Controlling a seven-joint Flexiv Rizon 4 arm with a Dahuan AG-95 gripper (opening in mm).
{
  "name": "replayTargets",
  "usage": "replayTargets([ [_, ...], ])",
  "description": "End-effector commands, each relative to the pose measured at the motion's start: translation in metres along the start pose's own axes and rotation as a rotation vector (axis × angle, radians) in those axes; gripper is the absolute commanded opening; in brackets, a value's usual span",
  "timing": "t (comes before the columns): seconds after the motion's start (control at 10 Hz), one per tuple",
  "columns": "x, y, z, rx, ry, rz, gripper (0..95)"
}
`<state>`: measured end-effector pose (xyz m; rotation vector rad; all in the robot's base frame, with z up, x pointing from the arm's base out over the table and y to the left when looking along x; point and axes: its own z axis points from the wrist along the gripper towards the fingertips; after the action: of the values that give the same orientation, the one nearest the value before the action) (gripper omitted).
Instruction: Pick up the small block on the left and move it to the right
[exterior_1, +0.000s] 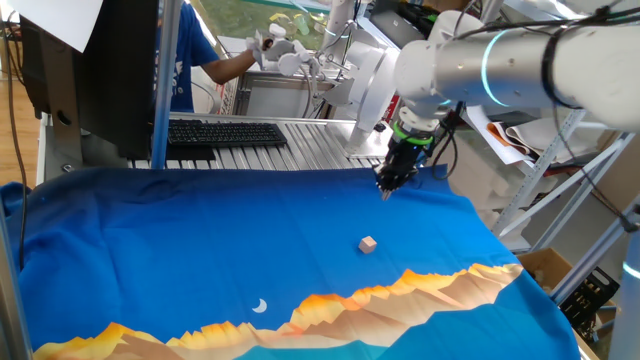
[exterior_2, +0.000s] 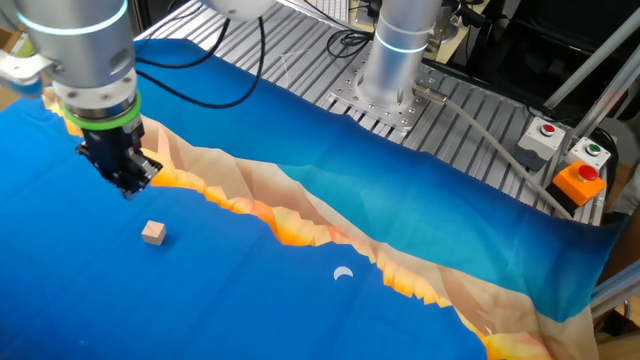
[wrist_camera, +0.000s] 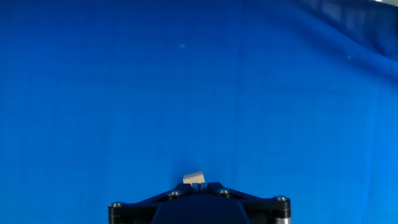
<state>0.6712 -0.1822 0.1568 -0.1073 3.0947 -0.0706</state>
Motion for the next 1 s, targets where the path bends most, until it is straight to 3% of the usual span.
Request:
replayTargets([
  [0.1,-0.0033,-0.0016,0.0056,-0.005,0.006,0.003,0.0],
  [0.3,-0.0035,-0.0018,0.0109,-0.005,0.005,0.006,0.0],
  [0.7,-0.0035,-0.0018,0.0105,-0.019,0.008,0.018,0.0],
  [1.0,-0.0029,-0.0014,0.0107,-0.019,0.025,0.015,0.0],
])
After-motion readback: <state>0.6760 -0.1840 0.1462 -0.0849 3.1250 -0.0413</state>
